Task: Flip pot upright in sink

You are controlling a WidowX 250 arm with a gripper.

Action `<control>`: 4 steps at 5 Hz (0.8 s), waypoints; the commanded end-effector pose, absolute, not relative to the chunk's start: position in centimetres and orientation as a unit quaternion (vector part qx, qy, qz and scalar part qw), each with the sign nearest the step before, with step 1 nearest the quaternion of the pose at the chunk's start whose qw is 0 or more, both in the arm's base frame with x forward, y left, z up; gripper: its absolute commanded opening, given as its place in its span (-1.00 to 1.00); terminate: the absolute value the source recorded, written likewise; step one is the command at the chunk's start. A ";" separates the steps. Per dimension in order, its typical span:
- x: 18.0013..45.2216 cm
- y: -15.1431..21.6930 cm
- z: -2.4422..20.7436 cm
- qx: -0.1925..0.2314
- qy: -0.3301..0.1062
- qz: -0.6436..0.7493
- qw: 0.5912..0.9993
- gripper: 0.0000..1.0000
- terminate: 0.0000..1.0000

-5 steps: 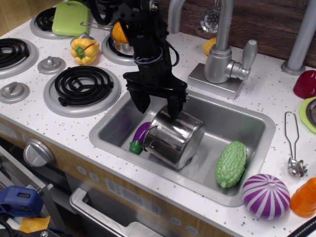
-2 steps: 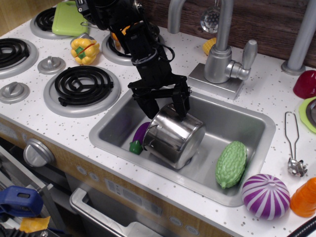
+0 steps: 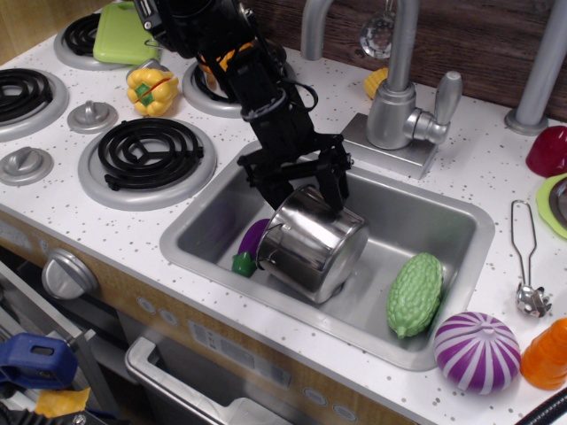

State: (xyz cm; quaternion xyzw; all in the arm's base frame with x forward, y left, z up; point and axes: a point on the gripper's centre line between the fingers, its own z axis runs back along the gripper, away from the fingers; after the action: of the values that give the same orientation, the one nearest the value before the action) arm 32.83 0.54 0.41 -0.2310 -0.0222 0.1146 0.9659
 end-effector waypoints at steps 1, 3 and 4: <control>33.0 -0.7 1.5 -0.246 -0.041 0.140 0.958 -1.00 -1.00; 33.2 -2.4 3.2 -0.122 -0.089 0.123 0.981 -1.00 -1.00; 33.3 -3.5 4.2 -0.069 -0.094 0.116 0.986 -1.00 -1.00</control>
State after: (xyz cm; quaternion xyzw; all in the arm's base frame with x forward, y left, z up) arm 32.04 -3.49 1.22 -0.0500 -0.0494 0.1124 0.9912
